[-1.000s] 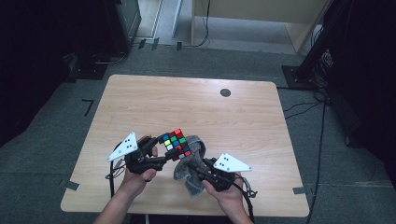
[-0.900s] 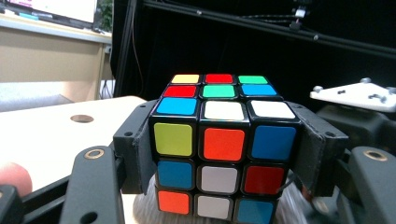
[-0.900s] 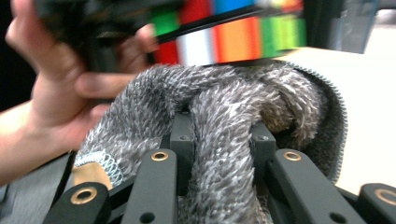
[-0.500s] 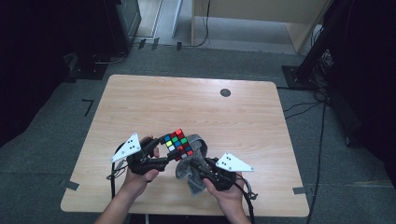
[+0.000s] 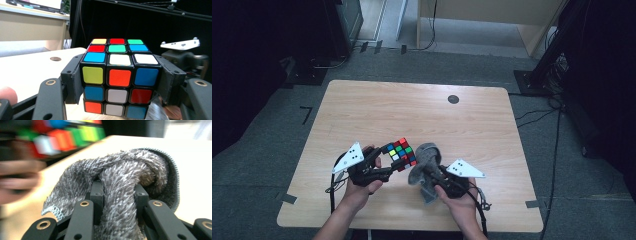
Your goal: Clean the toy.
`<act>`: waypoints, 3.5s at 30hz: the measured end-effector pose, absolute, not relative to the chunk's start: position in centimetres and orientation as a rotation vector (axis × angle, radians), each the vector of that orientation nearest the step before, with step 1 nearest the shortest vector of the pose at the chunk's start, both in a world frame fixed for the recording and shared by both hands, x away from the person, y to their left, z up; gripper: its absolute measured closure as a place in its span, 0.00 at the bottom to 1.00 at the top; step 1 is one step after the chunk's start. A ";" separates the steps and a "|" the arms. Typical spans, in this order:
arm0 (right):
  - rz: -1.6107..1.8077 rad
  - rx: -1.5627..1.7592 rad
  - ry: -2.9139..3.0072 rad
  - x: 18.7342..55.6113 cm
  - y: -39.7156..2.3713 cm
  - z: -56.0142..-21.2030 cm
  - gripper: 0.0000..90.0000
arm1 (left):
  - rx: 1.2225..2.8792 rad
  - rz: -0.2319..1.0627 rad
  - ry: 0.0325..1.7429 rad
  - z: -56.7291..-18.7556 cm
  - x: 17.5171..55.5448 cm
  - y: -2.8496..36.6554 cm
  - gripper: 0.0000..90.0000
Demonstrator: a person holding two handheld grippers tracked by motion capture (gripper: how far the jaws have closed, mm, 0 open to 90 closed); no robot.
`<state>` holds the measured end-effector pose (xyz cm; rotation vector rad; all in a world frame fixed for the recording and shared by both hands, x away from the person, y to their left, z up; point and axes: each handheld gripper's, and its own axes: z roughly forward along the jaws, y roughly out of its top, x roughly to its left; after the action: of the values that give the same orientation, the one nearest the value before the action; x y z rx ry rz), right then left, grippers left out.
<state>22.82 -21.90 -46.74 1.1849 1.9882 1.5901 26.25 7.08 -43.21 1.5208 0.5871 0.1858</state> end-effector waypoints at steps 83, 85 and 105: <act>1.727 1.223 2.153 22.2 -20.6 -44.3 0.38 | 1.892 0.726 0.255 -46.0 23.1 2.2 0.29; 1.740 1.248 2.172 22.4 -20.7 -44.4 0.38 | 1.903 0.753 0.237 -46.1 23.0 2.1 0.33; 1.417 1.097 1.944 23.4 -25.1 -45.0 0.27 | 1.894 0.721 0.456 -46.0 25.3 4.4 0.37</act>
<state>23.37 -25.07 -45.04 1.0974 1.9438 1.4174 25.34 4.40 -45.99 1.8943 0.4565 0.7213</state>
